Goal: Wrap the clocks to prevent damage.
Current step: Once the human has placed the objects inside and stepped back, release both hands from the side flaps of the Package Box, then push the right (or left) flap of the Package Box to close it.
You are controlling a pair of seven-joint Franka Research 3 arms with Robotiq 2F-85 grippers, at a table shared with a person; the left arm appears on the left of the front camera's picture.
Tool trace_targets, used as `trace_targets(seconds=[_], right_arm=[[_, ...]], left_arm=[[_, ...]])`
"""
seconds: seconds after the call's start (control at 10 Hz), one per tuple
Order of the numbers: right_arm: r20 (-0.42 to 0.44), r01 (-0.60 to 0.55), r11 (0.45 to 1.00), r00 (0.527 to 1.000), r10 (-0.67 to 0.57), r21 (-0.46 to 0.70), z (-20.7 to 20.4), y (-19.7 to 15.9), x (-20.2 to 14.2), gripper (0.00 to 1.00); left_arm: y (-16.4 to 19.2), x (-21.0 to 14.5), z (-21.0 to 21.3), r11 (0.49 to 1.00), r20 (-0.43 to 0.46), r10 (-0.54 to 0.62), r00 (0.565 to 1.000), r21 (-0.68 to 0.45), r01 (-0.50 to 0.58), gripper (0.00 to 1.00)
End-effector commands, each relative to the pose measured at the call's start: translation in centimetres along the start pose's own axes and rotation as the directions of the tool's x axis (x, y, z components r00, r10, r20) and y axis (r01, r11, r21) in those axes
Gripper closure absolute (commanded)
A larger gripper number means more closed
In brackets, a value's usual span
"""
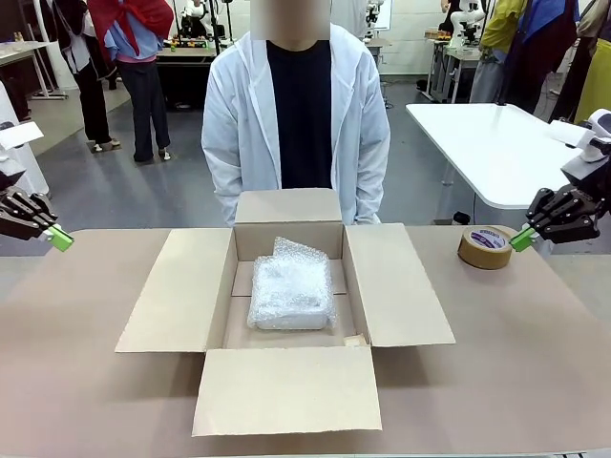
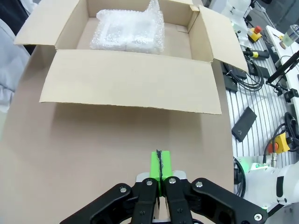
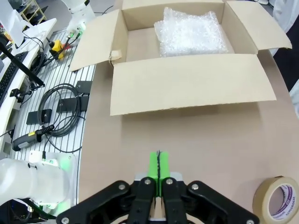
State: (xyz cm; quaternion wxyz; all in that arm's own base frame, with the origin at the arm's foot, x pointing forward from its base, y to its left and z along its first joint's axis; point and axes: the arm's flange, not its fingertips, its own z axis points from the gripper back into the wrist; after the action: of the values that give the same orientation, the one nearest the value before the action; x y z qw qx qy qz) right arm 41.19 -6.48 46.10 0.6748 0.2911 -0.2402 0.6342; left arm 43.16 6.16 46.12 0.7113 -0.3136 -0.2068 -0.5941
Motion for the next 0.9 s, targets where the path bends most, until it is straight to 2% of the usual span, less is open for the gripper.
trace_targets(seconds=[0.0,0.8], right_arm=[[0.019,-0.007,1.000,1.000,0.007,0.003,0.05,0.05,-0.14,0.99],[0.019,-0.007,1.000,1.000,0.007,0.003,0.05,0.05,-0.14,0.99]], left_arm=[[-0.23,0.05,-0.01,1.000,0.024,-0.003,1.000,0.001,0.003,1.00],[-0.23,0.05,-0.01,1.000,0.024,-0.003,1.000,0.001,0.003,1.00]])
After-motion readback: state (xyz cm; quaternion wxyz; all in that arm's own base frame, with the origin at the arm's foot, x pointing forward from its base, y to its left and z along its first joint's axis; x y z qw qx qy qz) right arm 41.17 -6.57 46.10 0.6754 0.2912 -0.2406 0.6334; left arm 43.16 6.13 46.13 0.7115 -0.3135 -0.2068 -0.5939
